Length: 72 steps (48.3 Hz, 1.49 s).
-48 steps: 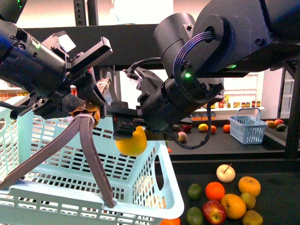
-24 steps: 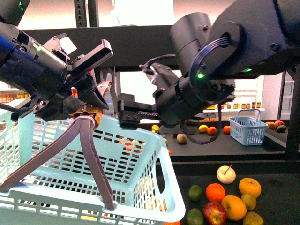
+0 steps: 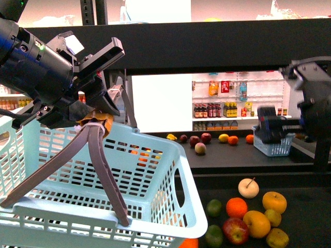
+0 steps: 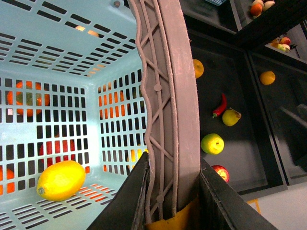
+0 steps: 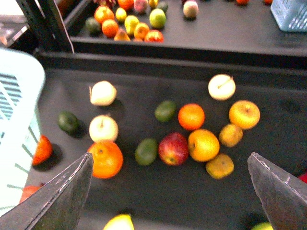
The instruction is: Pick lemon from shelf
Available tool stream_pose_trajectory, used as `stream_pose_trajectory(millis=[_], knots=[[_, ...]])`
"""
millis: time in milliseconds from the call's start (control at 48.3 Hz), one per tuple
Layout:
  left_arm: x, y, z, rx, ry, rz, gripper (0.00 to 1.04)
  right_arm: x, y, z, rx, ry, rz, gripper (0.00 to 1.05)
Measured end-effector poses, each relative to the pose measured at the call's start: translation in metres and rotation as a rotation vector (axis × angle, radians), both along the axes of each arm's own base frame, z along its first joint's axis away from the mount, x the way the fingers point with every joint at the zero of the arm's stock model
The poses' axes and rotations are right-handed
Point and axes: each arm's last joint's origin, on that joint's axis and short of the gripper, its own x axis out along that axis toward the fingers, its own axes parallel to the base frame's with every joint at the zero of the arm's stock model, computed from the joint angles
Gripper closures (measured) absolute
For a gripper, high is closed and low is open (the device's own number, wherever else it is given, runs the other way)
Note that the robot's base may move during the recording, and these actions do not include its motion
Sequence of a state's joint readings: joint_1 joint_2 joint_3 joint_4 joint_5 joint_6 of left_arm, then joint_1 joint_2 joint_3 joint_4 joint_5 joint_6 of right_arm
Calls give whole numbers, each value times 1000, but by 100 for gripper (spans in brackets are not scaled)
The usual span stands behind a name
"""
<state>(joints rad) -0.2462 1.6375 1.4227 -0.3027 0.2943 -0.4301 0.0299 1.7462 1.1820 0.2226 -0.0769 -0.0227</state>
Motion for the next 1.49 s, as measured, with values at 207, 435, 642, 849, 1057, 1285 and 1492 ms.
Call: stream_pose_trajectory(millis=[207,435,642,849,1057,1285,1492], knots=[[0,0,0,1,0,3,83,3,-7,-81,-40,151,41,8],[0,0,0,3,-1,5,83,9,13,-156,-54,305,119,8],[0,0,0,1,0,3,83,36,46,-201,-53,392,163,8],[0,0,0,3,-1,5,83,54,70,-235,-65,488,113,8],[0,0,0,2,-1,4,83,61,98,-260,-118,507,131,8],[0,0,0,2,-1,4,83,62,99,-280,-163,530,137,8],[0,0,0,3,-1,5,83,59,94,-296,-166,564,155,8]])
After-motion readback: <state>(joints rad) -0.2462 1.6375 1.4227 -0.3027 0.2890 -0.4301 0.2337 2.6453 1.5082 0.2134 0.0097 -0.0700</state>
